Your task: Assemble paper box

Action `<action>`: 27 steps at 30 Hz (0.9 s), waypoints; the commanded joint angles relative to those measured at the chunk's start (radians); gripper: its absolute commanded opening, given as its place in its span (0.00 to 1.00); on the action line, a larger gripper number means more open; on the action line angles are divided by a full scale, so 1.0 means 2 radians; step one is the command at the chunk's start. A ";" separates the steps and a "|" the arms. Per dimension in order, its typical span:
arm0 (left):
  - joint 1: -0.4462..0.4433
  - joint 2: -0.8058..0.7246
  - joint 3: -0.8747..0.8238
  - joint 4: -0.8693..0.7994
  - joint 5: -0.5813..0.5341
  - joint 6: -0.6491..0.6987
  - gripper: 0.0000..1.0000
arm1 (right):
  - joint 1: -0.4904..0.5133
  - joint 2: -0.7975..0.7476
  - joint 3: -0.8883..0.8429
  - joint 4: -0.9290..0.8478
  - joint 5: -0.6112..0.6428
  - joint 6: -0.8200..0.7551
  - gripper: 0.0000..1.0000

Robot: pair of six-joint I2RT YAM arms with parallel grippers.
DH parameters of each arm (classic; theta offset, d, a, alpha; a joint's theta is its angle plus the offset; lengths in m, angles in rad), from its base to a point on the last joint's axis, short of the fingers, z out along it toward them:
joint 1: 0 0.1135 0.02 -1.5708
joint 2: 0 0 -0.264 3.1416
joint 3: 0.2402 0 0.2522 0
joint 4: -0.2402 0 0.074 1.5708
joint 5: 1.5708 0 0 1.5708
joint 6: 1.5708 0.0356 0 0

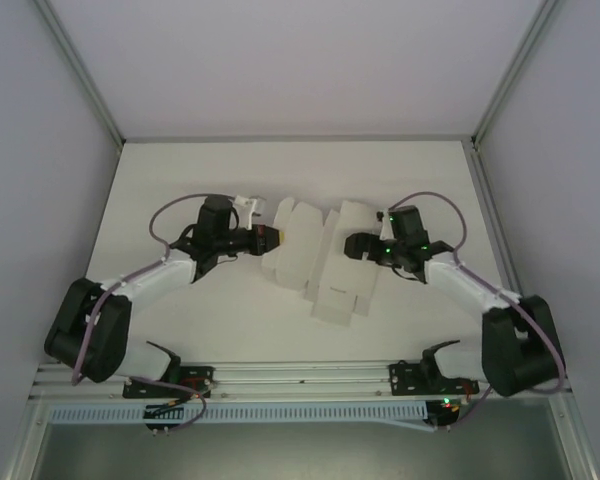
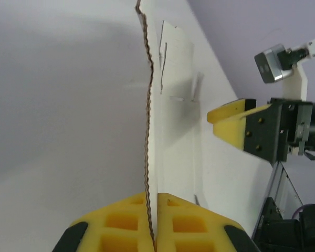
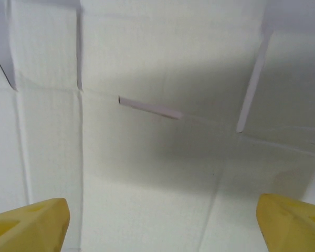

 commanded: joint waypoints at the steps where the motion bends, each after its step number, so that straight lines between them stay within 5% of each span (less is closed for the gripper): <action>1: -0.002 -0.057 0.016 0.024 0.016 0.030 0.00 | -0.025 -0.050 0.015 -0.033 -0.016 -0.020 0.93; 8: -0.002 -0.127 0.024 0.041 0.034 0.013 0.00 | -0.091 -0.108 0.002 -0.025 -0.109 -0.018 0.94; 14: -0.003 -0.170 0.023 0.070 0.039 -0.006 0.00 | -0.131 -0.092 -0.061 0.165 -0.305 0.046 0.82; 27: -0.002 -0.196 0.010 0.074 -0.030 -0.017 0.00 | -0.131 -0.126 -0.083 0.185 -0.318 0.064 0.51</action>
